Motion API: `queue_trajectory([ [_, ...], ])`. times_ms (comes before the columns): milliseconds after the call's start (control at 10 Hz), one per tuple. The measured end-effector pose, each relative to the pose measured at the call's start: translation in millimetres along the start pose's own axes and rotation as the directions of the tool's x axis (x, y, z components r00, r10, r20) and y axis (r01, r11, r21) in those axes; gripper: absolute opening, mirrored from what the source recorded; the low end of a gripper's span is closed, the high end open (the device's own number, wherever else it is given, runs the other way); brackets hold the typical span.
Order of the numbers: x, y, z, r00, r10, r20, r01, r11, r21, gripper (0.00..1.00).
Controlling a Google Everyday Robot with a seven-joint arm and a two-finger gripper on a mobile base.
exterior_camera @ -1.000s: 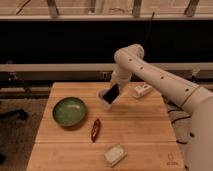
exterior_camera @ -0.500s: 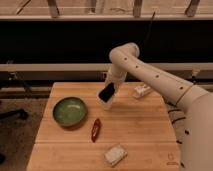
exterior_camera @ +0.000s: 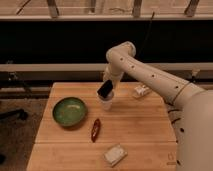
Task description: Place the eraser in the ceramic cup
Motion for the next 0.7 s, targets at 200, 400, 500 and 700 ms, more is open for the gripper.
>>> queue_trajectory([
  [200,1.7,-4.6,-0.6,0.999,-0.024,-0.022,0.024,1.0,0.008,0.35],
  [400,0.1,-6.5,-1.3,0.999,-0.037,-0.024,0.038,0.999,0.012,0.52],
  [500,-1.5,-6.3,-1.8,0.999,-0.047,-0.027,0.048,0.999,0.012,0.65],
  [700,-2.2,-4.1,-3.3,0.998,-0.055,-0.032,0.055,0.998,0.01,0.79],
])
